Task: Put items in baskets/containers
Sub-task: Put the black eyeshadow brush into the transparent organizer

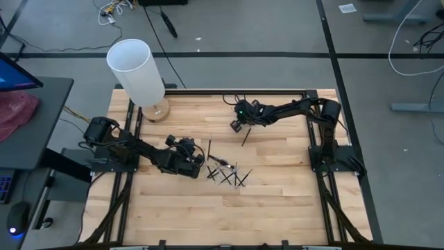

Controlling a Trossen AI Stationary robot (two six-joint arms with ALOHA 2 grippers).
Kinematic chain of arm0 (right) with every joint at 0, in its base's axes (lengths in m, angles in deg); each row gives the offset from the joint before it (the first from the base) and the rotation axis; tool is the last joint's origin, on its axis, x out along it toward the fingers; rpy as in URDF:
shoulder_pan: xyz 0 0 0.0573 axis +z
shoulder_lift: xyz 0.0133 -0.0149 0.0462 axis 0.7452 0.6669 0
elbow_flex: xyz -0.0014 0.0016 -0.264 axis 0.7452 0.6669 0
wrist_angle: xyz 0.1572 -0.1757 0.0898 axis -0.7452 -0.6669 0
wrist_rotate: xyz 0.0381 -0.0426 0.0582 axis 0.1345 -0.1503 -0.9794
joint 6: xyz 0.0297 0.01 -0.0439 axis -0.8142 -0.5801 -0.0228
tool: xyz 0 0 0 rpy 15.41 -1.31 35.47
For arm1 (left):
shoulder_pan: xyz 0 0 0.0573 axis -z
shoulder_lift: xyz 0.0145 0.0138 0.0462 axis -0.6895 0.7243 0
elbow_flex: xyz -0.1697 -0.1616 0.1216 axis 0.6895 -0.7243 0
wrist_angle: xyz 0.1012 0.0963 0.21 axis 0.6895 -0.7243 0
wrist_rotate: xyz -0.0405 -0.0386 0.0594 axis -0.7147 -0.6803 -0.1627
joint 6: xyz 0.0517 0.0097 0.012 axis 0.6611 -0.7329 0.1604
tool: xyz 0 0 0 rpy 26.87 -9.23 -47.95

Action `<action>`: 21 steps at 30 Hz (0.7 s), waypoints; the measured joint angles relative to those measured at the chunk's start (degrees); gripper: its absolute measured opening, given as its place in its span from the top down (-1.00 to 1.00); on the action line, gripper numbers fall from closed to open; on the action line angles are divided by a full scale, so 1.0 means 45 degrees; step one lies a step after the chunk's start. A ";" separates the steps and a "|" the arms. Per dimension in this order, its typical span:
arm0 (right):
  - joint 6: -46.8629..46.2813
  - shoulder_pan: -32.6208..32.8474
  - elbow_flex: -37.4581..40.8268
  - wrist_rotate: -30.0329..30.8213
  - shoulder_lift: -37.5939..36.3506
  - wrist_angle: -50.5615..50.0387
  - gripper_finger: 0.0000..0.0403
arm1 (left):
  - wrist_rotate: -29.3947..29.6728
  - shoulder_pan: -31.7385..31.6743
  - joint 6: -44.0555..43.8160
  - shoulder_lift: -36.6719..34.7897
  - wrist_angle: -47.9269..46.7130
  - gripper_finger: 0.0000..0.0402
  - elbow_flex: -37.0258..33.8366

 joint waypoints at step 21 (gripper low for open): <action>0.1921 0.0413 0.0077 -0.1874 -0.1051 -0.1215 0.65 | -0.0018 -0.0481 0.0022 0.0005 0.0147 0.91 0.0000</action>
